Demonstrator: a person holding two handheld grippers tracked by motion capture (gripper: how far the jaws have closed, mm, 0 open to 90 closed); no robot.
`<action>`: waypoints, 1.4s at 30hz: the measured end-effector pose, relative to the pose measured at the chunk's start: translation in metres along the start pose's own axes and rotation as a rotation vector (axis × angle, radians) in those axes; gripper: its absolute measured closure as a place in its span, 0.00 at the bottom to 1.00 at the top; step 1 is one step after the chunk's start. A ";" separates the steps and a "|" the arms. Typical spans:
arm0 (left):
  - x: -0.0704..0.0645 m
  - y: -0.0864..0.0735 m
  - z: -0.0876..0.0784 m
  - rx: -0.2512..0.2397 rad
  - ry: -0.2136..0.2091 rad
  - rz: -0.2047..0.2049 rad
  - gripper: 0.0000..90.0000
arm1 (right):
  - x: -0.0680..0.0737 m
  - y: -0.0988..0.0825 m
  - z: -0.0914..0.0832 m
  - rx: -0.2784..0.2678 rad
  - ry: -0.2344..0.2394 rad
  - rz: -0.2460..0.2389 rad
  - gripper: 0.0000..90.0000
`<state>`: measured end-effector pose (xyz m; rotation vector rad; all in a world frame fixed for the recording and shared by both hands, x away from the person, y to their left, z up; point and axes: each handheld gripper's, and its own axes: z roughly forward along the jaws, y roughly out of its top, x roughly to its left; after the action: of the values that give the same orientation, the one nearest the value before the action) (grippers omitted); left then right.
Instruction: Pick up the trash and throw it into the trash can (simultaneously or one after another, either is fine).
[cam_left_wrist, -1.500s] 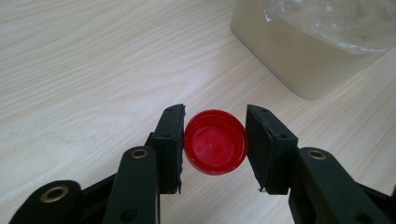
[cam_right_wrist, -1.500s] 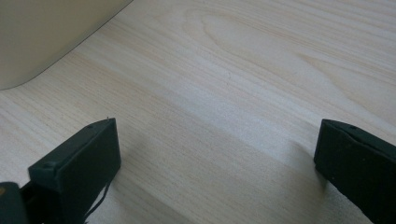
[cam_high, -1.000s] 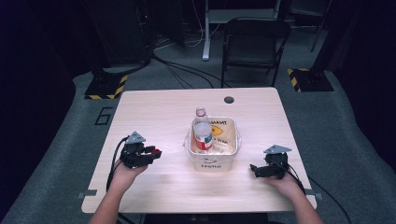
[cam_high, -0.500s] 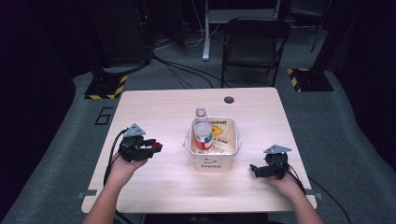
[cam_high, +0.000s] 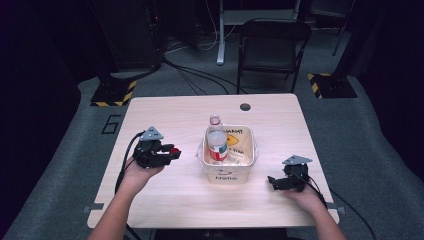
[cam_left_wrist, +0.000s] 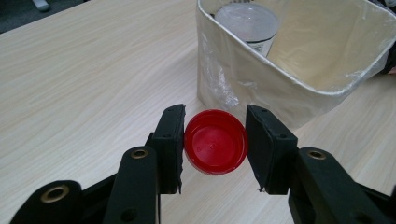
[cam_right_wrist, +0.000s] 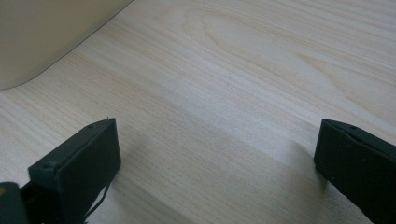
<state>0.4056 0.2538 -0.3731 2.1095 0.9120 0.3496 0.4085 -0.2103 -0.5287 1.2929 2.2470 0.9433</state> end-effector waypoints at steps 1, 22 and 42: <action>-0.001 0.001 0.001 -0.006 0.000 0.002 0.65 | 0.000 0.000 0.000 0.000 0.000 -0.001 0.00; -0.015 0.026 0.009 -0.018 -0.046 0.027 0.65 | 0.000 0.000 0.000 0.001 0.001 -0.002 0.00; -0.037 0.050 0.032 -0.017 -0.102 0.080 0.65 | 0.000 0.000 0.000 0.001 0.001 -0.002 0.00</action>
<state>0.4206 0.1886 -0.3534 2.1319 0.7641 0.2870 0.4087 -0.2104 -0.5286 1.2908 2.2494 0.9424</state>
